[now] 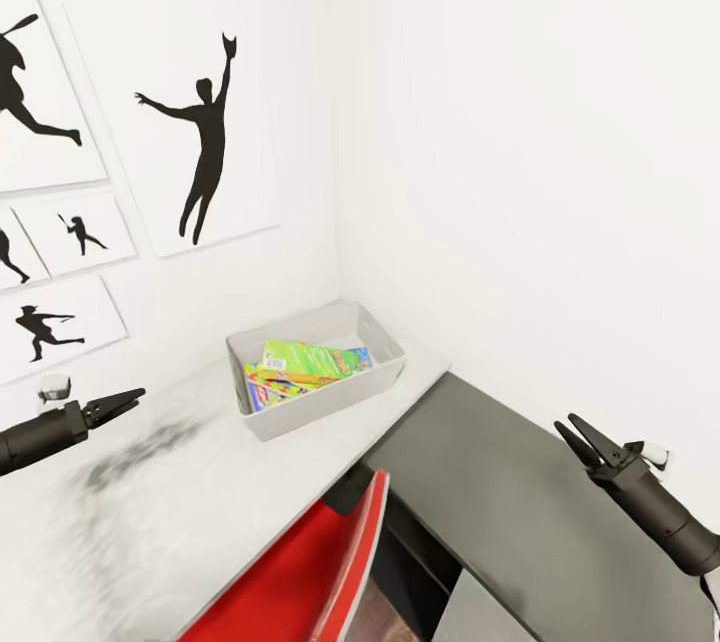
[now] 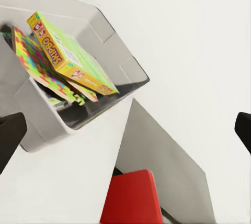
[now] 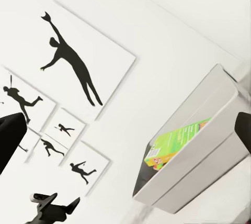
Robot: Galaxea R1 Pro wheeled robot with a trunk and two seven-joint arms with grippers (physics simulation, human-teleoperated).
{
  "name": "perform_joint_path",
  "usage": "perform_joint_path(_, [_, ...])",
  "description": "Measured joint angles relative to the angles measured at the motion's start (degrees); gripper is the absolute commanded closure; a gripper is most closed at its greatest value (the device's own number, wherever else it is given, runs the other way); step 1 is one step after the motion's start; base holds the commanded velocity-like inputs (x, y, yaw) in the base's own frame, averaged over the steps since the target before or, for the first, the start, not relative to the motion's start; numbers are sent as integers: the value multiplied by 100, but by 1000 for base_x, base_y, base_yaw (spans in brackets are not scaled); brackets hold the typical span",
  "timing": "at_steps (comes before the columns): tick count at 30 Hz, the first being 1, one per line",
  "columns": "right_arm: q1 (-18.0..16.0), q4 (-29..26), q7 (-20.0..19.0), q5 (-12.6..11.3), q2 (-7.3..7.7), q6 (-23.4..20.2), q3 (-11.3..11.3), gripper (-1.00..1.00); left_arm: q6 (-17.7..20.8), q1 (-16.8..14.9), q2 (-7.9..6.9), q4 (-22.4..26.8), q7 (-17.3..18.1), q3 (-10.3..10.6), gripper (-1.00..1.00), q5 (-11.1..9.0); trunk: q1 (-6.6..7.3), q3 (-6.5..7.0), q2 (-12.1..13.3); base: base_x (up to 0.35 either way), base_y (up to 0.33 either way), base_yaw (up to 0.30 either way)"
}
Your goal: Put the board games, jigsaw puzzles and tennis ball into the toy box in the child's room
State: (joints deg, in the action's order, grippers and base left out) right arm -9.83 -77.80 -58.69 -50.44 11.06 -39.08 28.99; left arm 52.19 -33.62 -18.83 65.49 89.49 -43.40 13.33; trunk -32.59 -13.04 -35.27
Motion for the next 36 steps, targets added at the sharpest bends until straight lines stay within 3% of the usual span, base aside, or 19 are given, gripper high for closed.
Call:
perform_joint_path(19, [-1,-8,-54,26,-33,35,-10,-100,-4,-1,-18,28,0,-45,-100,-24,0,176,0,-150,-9,-17])
perform_joint_path(26, [0,-1,-158,43,-33,35,-9,-100,-11,10,-18,56,0,-24,-100,-231,2,242,0,-25,0,0])
perform_joint_path(36, [-2,1,-219,53,-32,36,-9,-100,-11,21,-9,227,0,-10,-100,-267,2,337,0,-1,0,0])
